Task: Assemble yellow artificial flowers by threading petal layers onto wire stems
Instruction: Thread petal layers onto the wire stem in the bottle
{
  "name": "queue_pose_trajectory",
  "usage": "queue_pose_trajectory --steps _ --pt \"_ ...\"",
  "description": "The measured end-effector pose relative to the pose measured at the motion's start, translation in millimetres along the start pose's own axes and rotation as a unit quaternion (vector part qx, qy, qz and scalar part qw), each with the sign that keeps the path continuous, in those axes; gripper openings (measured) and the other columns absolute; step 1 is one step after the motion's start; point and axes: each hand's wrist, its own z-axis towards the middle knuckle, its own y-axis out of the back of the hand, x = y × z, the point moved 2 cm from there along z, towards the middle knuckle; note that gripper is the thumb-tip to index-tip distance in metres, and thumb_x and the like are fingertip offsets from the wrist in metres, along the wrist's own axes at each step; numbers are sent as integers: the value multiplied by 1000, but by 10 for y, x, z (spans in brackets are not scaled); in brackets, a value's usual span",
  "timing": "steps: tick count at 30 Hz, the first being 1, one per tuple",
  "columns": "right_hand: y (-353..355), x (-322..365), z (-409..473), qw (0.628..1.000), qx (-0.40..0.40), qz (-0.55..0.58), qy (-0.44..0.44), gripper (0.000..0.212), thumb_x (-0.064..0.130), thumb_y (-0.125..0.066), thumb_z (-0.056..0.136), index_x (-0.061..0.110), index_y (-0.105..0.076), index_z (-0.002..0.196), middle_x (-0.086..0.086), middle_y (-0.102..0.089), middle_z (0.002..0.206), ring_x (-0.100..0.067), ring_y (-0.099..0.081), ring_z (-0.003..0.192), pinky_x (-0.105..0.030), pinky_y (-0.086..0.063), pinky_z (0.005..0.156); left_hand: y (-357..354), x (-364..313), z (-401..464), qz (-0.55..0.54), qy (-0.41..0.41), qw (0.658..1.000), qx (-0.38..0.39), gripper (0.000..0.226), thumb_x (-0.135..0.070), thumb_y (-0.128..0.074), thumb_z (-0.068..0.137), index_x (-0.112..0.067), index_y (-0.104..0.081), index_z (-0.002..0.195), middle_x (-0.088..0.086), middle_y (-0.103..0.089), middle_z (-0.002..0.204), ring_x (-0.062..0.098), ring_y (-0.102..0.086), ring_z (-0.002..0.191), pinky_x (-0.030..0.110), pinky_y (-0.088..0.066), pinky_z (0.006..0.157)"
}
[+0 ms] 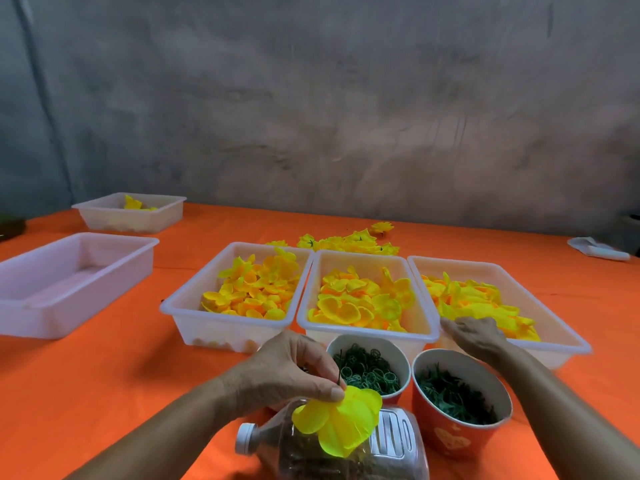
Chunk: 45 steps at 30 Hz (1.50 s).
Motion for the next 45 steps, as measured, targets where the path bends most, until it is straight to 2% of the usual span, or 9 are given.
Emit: queue_pose_trajectory --steps 5,10,17,22,25,28,36,40,45 --pt "18 38 29 1000 -5 -22 -6 53 50 -20 99 15 -59 103 -14 -54 124 -33 -41 118 -36 -33 89 13 32 1 8 1 1000 -12 16 -12 -81 65 -2 -74 75 10 -70 81 20 -65 82 28 -50 73" --pt "12 56 22 999 3 -46 -5 58 52 -14 99 13 -57 96 -11 -55 104 -32 -43 119 -38 -32 86 9 24 -2 16 3 1000 -13 12 -15 -81 64 -7 -75 72 10 -70 82 18 -65 82 28 -49 74" --pt "-15 97 -35 995 -41 -88 -11 63 50 -11 100 10 -55 120 -12 -52 132 -29 -40 127 -41 -32 98 -1 24 -13 21 8 1000 -15 7 -3 -79 70 0 -74 75 10 -68 79 17 -63 80 27 -47 73" --pt "-19 62 -15 994 -97 54 -9 52 42 -27 101 9 -48 66 -17 -55 86 -32 -54 94 -36 -32 78 -5 -14 -24 11 0 1000 0 7 0 -77 72 -5 -73 72 7 -66 76 15 -62 77 26 -47 71" --pt "-12 17 -14 956 -185 230 -8 43 22 -53 95 3 -56 56 -17 -55 66 -33 -56 78 -36 -33 64 -15 -1 -17 3 2 1000 -4 9 2 -76 72 -6 -72 71 8 -67 76 15 -62 77 26 -47 71" --pt "45 -21 -83 901 -268 341 -24 11 10 -69 82 2 -74 89 -16 -71 93 -28 -64 92 -31 -44 80 -11 17 -9 -4 2 1000 2 10 1 -77 71 -8 -73 69 6 -68 76 16 -63 78 26 -48 71" --pt "183 -178 -68 802 -278 524 -74 56 -2 -73 75 -1 -52 127 -21 -63 99 -26 -60 89 -41 -52 84 3 20 -11 -18 -7 1000 12 8 -5 -80 68 -10 -74 69 8 -69 79 20 -62 81 30 -48 74" --pt "196 -196 -65 757 -262 594 -72 17 -5 -61 84 -7 -64 101 -1 -62 61 -13 -51 57 -12 -45 47 3 6 -8 -14 -9 1000 16 8 -6 -80 67 -9 -73 68 6 -69 78 17 -62 79 27 -48 72" --pt "269 -116 -125 675 -193 709 -58 25 -2 -54 87 18 -57 72 15 -57 41 -2 -56 41 -20 -46 51 5 3 -8 -13 -12 1000 20 7 -7 -79 68 -12 -73 67 7 -68 79 18 -62 80 27 -47 72"
